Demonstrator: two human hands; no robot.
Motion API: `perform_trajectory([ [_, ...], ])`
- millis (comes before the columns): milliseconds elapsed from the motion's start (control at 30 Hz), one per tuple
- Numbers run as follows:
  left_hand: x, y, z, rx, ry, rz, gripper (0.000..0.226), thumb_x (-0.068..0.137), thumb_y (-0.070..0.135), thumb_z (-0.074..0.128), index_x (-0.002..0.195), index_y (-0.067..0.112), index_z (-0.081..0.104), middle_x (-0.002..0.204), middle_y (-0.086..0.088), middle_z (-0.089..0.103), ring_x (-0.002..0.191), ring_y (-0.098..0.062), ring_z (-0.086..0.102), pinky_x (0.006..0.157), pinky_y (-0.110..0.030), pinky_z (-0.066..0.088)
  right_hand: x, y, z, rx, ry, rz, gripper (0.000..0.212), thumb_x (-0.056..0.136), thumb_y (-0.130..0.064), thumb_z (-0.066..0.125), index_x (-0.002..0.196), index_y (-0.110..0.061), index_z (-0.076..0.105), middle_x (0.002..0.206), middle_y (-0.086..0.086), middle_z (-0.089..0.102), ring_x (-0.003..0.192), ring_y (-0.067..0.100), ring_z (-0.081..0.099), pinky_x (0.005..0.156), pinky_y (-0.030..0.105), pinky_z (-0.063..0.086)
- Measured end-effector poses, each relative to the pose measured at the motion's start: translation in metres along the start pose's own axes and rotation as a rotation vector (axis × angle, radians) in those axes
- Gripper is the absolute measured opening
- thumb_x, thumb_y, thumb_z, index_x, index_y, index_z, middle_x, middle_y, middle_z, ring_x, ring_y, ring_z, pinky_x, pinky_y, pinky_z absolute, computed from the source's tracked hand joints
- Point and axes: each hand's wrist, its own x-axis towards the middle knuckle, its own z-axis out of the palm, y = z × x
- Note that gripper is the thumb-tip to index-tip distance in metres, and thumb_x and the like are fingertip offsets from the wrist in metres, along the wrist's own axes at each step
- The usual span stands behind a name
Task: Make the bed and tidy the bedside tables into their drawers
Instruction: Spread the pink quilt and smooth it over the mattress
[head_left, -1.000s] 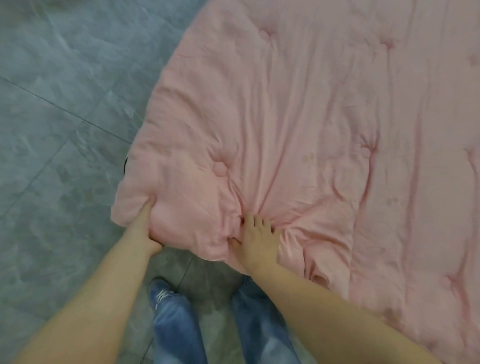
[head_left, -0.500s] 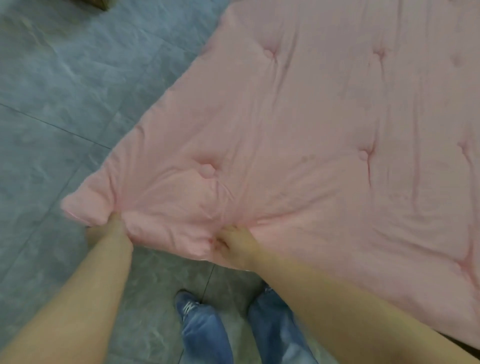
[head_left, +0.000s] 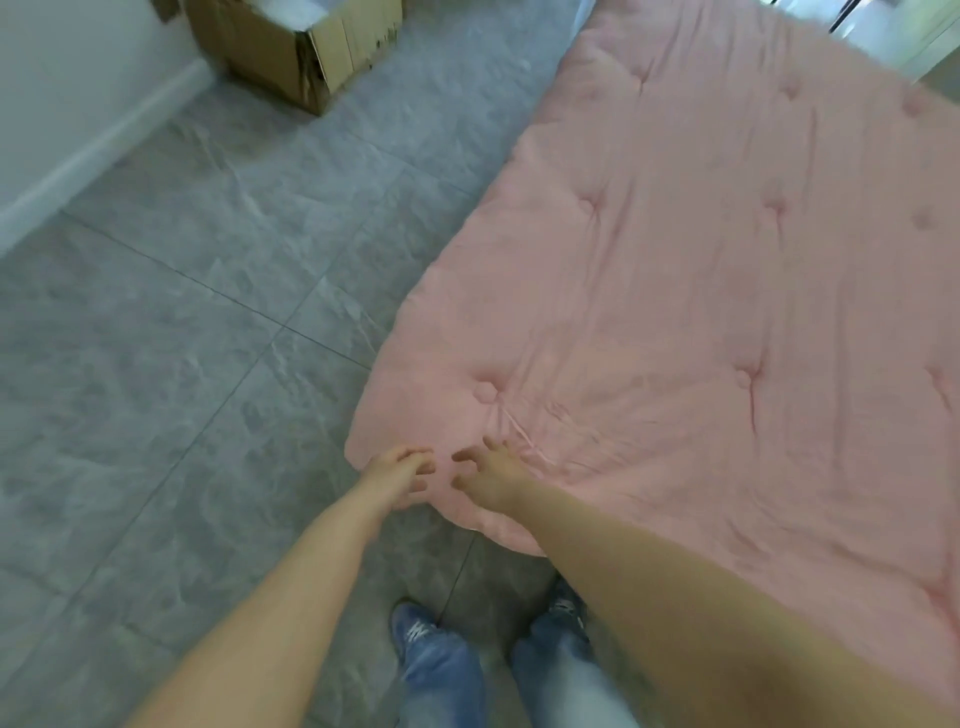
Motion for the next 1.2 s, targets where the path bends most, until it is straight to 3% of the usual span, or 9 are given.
perform_trajectory([
  [133,-0.049,0.035,-0.016,0.049,0.044,0.007,0.031,0.098,0.026,0.050,0.125,0.014,0.059,0.119,-0.005,0.066,0.098,-0.023,0.061,0.066,-0.025,0.043,-0.038,-0.042,-0.043,0.266,0.172,-0.084,0.038,0.092,-0.023,0.055,0.129,-0.025,0.060,0.143,0.006,0.046,0.133,0.025,0.040,0.113,0.037,0.031],
  [233,-0.071,0.067,-0.028,0.054,0.070,0.032,0.031,0.098,0.025,0.048,0.125,0.012,0.057,0.115,-0.005,0.065,0.097,-0.023,0.060,0.086,-0.033,0.043,-0.052,-0.054,-0.075,0.458,0.247,-0.044,0.036,0.090,-0.018,0.054,0.123,-0.025,0.064,0.123,-0.006,0.053,0.109,0.019,0.055,0.091,0.026,0.043],
  [300,-0.074,0.090,-0.038,0.066,0.085,0.058,0.029,0.098,0.024,0.048,0.123,0.013,0.057,0.110,-0.003,0.065,0.098,-0.022,0.060,0.089,-0.034,0.041,-0.047,-0.058,-0.096,0.589,0.309,0.020,0.035,0.088,-0.013,0.052,0.119,-0.022,0.067,0.117,-0.003,0.062,0.099,0.017,0.057,0.086,0.024,0.045],
  [400,-0.076,0.129,-0.054,0.126,0.088,0.109,0.026,0.098,0.023,0.047,0.120,0.012,0.057,0.109,-0.003,0.064,0.092,-0.021,0.060,0.084,-0.033,0.042,-0.031,-0.060,-0.122,0.707,0.422,0.110,0.035,0.085,-0.013,0.054,0.116,-0.021,0.068,0.119,0.003,0.067,0.102,0.020,0.062,0.093,0.029,0.050],
  [500,-0.078,0.171,-0.073,0.175,0.069,0.131,0.016,0.098,0.021,0.046,0.107,0.017,0.058,0.095,0.001,0.063,0.074,-0.014,0.057,0.070,-0.026,0.039,-0.008,-0.065,-0.146,0.768,0.474,0.190,0.036,0.085,-0.014,0.057,0.120,-0.019,0.065,0.116,0.005,0.067,0.096,0.022,0.062,0.084,0.025,0.048],
  [600,-0.068,0.222,-0.099,0.224,0.080,0.145,0.015,0.097,0.025,0.047,0.103,0.021,0.061,0.095,0.005,0.067,0.080,-0.012,0.064,0.081,-0.029,0.042,0.020,-0.080,-0.171,0.860,0.486,0.268,0.038,0.085,-0.015,0.059,0.123,-0.018,0.062,0.115,0.008,0.067,0.103,0.025,0.061,0.087,0.026,0.046],
  [800,-0.045,0.317,-0.140,0.232,0.057,0.183,0.018,0.098,0.026,0.048,0.107,0.019,0.062,0.101,0.002,0.069,0.086,-0.016,0.065,0.087,-0.032,0.044,0.060,-0.124,-0.212,0.852,0.496,0.318,0.043,0.083,-0.014,0.061,0.126,-0.015,0.057,0.099,0.005,0.059,0.103,0.028,0.062,0.094,0.035,0.050],
  [1033,0.007,0.389,-0.172,0.245,0.010,0.161,0.024,0.097,0.026,0.050,0.115,0.017,0.063,0.109,0.000,0.070,0.106,-0.022,0.065,0.100,-0.039,0.045,0.106,-0.160,-0.257,0.848,0.571,0.342,0.044,0.082,-0.011,0.062,0.125,-0.017,0.058,0.122,0.009,0.061,0.109,0.028,0.060,0.095,0.035,0.050],
  [1200,0.056,0.449,-0.196,0.414,-0.126,0.155,0.027,0.098,0.027,0.048,0.118,0.018,0.062,0.112,0.001,0.070,0.107,-0.021,0.065,0.093,-0.035,0.047,0.143,-0.176,-0.290,0.899,0.678,0.463,0.046,0.083,0.000,0.048,0.126,-0.016,0.058,0.132,0.011,0.057,0.113,0.029,0.058,0.092,0.031,0.049],
])
